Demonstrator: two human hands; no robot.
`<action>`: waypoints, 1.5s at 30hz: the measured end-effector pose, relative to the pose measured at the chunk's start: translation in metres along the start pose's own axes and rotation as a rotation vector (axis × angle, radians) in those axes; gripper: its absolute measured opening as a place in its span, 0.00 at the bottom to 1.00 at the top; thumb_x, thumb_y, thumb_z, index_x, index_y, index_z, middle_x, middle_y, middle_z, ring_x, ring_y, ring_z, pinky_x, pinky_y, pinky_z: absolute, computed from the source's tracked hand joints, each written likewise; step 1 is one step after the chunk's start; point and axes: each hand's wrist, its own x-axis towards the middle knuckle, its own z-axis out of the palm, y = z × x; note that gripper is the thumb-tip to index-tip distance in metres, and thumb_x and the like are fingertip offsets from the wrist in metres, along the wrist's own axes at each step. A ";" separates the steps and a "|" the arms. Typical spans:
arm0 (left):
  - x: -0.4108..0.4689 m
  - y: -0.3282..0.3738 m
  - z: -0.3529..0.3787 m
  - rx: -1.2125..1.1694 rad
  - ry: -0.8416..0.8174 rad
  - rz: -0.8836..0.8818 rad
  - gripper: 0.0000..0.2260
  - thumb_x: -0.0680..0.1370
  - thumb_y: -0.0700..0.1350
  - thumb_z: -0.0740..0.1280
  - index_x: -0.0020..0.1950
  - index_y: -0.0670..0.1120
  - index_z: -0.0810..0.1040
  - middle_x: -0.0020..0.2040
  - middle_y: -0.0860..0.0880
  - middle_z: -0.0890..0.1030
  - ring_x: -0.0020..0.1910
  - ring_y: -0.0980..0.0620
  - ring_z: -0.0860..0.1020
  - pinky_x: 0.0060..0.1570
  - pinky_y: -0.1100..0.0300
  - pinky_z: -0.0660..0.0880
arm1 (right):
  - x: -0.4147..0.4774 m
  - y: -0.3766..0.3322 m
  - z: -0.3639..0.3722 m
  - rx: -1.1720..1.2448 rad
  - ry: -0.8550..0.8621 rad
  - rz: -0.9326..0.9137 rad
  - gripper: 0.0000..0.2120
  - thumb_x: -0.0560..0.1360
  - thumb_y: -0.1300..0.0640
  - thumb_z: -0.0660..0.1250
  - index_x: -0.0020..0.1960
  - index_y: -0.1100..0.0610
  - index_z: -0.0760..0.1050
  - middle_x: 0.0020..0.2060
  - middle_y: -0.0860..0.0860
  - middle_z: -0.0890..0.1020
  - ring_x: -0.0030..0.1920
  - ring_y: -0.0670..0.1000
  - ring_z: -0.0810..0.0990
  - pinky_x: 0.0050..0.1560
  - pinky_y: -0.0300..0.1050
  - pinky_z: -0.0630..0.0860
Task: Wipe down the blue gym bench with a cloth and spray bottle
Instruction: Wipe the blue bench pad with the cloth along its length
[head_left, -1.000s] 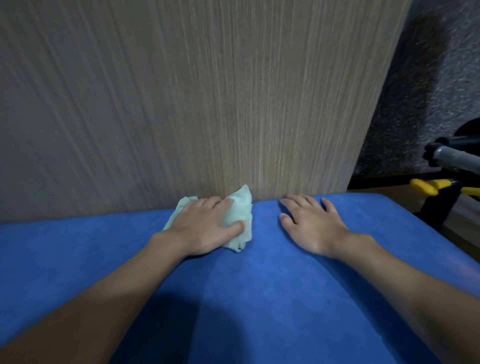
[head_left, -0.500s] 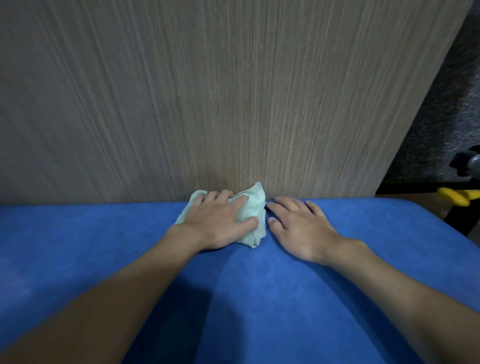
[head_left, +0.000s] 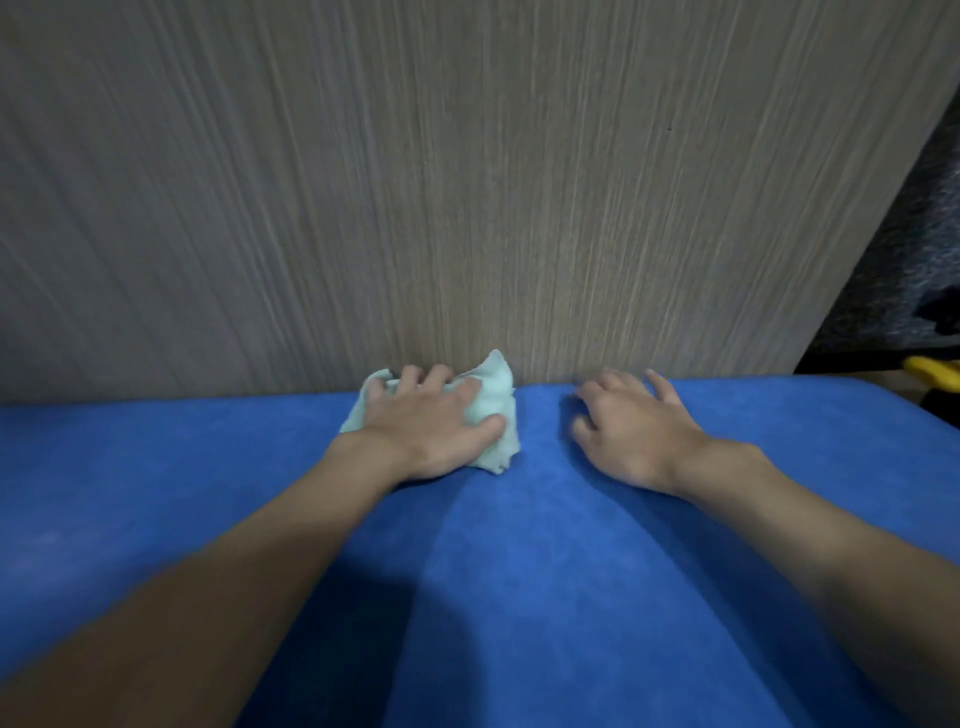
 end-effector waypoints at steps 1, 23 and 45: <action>0.001 0.003 0.000 -0.017 -0.002 0.010 0.29 0.75 0.70 0.47 0.73 0.61 0.63 0.72 0.55 0.66 0.70 0.48 0.62 0.68 0.42 0.55 | 0.002 -0.012 0.002 0.042 0.001 -0.014 0.21 0.81 0.48 0.50 0.72 0.52 0.65 0.73 0.49 0.65 0.76 0.49 0.58 0.76 0.57 0.45; -0.015 -0.051 0.002 -0.079 -0.030 -0.074 0.28 0.76 0.69 0.48 0.76 0.64 0.58 0.73 0.56 0.65 0.73 0.47 0.62 0.71 0.43 0.52 | 0.005 -0.034 0.011 -0.062 -0.105 -0.003 0.27 0.80 0.40 0.43 0.76 0.45 0.55 0.76 0.48 0.58 0.77 0.50 0.51 0.75 0.60 0.47; -0.042 -0.181 0.001 -0.078 -0.020 -0.058 0.28 0.78 0.66 0.48 0.78 0.62 0.56 0.75 0.57 0.62 0.74 0.49 0.58 0.72 0.42 0.53 | 0.038 -0.209 0.031 0.025 -0.030 -0.146 0.20 0.81 0.47 0.50 0.71 0.49 0.64 0.65 0.51 0.67 0.69 0.53 0.64 0.74 0.58 0.52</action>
